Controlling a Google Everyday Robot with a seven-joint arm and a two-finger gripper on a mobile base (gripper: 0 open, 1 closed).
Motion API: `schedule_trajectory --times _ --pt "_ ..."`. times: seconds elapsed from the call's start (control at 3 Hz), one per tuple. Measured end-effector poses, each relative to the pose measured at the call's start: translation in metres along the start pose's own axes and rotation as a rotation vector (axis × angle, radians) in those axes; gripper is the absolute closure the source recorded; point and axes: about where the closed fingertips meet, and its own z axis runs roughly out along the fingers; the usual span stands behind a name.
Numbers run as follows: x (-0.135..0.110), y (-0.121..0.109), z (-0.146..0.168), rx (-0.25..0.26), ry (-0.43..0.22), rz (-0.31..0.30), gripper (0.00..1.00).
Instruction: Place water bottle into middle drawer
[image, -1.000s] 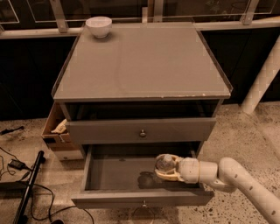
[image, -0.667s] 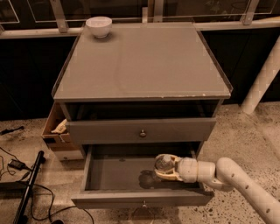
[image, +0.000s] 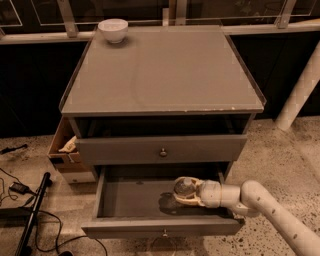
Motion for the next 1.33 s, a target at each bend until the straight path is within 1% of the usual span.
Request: schedule_trajectory --times 0.33,0.67,1.33 --pt "0.015 0.0 0.014 -0.02 -0.014 0.024 1.0" --pt "0.022 0.0 0.022 -0.034 -0.019 0.039 1.0" --pt "0.026 -0.001 0.03 -0.053 -0.013 0.043 1.0"
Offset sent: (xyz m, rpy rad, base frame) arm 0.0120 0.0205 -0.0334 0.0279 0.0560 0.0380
